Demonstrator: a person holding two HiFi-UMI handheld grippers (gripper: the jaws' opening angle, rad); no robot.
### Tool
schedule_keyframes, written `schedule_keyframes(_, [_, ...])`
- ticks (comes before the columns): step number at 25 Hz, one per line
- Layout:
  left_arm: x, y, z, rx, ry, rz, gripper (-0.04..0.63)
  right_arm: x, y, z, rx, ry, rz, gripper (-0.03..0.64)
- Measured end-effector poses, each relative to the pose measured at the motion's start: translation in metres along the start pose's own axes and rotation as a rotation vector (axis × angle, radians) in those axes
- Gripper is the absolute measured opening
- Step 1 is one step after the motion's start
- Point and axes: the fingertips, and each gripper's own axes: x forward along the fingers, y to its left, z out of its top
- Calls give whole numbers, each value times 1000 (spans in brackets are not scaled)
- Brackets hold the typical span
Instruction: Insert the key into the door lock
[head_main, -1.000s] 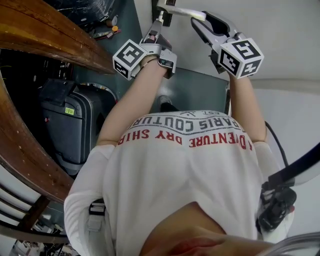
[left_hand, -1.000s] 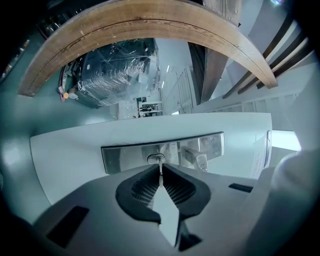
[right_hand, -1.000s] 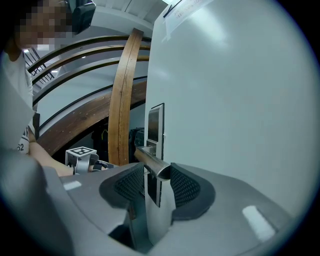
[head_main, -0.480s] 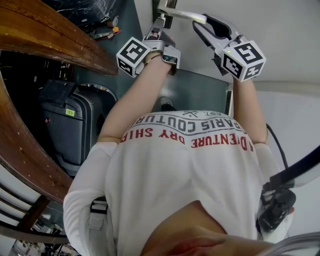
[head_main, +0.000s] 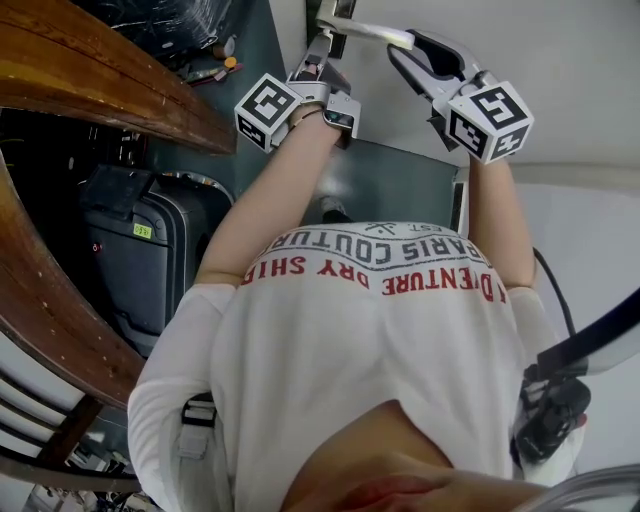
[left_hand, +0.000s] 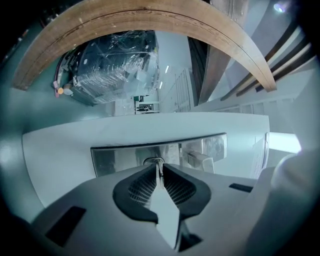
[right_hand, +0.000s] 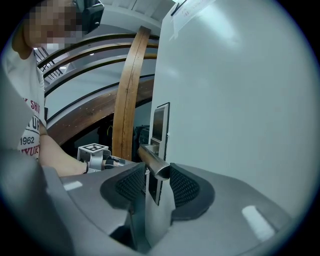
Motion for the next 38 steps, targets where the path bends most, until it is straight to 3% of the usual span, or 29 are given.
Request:
schedule_keyframes(4, [-9, 1, 0, 201, 93, 18, 60, -7, -13, -3, 3, -11, -68, 149])
schedule_keyframes(6, [-30, -1, 1, 252, 139, -6, 60, -19, -15, -5, 7, -30, -116, 147])
schedule_keyframes(8, [-62, -12, 1, 271, 198, -58, 60, -33, 3, -9, 8, -22, -105, 147])
schedule_keyframes(10, [-102, -33, -9, 378, 303, -105, 59, -48, 39, -10, 38, -19, -44, 130])
schedule_keyframes(13, [-167, -85, -50, 708, 509, -237, 58, -75, 114, -19, 127, -19, 85, 2])
schedule_keyframes(15, [-208, -110, -80, 934, 618, -312, 11, -90, 165, -29, 164, 2, 165, 2])
schedule_keyframes(18, [-261, -106, -116, 1289, 764, -301, 3, -109, 224, -42, 195, 44, 221, 2])
schedule_keyframes(19, [-277, -103, -124, 1355, 805, -289, 3, -114, 239, -45, 202, 57, 228, 2])
schedule_keyframes(20, [-292, -101, -132, 1374, 837, -281, 3, -118, 253, -48, 208, 68, 233, 2])
schedule_keyframes(24, [-342, -112, -160, 1255, 883, -293, 2, -147, 296, -55, 224, 97, 237, 2])
schedule_keyframes(26, [-361, -116, -165, 1232, 877, -282, 2, -159, 313, -60, 240, 100, 237, 2])
schedule_keyframes(31, [-413, -118, -187, 1216, 843, -228, 2, -198, 363, -75, 258, 111, 250, 2])
schedule_keyframes(38, [-529, -143, -288, 1260, 837, -234, 2, -325, 453, -101, 238, 105, 195, 2])
